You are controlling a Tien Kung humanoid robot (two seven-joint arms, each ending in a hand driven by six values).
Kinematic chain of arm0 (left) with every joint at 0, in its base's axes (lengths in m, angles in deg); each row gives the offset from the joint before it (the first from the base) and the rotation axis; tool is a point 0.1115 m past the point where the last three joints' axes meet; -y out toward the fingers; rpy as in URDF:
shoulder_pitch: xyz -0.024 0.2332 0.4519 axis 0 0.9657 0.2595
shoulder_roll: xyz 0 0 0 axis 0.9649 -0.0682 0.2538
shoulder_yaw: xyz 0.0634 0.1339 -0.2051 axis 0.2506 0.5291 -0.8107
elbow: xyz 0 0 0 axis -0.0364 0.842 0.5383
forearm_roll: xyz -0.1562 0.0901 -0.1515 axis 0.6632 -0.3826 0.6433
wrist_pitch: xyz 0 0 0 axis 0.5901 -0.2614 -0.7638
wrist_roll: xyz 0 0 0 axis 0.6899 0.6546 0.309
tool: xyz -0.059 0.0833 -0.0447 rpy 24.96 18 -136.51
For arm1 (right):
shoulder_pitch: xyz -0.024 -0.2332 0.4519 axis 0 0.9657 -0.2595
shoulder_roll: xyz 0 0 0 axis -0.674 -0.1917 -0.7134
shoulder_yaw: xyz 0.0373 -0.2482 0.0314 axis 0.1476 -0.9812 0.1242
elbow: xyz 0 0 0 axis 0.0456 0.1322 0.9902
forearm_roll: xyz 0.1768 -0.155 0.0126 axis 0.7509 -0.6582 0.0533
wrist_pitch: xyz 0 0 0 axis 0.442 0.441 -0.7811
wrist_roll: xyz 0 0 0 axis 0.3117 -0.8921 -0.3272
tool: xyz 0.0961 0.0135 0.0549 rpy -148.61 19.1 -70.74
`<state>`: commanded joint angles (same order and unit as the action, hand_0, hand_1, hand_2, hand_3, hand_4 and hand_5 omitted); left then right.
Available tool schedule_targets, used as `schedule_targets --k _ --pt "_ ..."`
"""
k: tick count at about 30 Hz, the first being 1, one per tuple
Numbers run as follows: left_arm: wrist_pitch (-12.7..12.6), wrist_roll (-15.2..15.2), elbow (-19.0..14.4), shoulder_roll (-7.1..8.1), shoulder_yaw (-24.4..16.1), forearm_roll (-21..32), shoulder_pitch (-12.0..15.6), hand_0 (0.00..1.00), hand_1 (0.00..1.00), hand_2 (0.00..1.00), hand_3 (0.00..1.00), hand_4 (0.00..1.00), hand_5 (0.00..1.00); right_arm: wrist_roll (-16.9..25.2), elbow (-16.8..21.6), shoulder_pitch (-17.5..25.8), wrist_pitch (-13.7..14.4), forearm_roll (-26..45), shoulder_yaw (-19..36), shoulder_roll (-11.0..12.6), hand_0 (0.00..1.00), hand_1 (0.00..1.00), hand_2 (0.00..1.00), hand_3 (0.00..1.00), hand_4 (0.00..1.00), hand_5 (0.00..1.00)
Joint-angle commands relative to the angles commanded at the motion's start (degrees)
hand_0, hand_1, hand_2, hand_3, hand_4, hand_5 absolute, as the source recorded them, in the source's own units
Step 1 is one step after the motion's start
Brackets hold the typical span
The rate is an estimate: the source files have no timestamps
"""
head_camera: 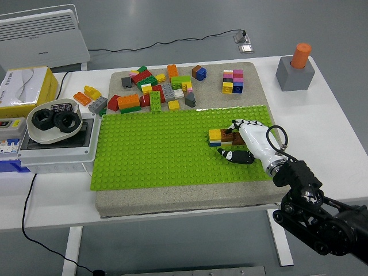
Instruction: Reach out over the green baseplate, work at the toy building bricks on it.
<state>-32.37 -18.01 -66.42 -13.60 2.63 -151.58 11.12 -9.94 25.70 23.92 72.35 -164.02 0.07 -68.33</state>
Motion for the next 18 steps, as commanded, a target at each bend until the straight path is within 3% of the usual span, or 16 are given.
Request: schedule_targets --k 18 --pt "-0.1 -0.1 0.0 -0.08 0.7 -0.1 0.2 0.683 0.486 0.378 0.521 0.446 0.036 0.4 1.0 -0.4 0.4 0.2 0.2 0.0 0.887 0.869 0.877 0.633 0.813 0.526"
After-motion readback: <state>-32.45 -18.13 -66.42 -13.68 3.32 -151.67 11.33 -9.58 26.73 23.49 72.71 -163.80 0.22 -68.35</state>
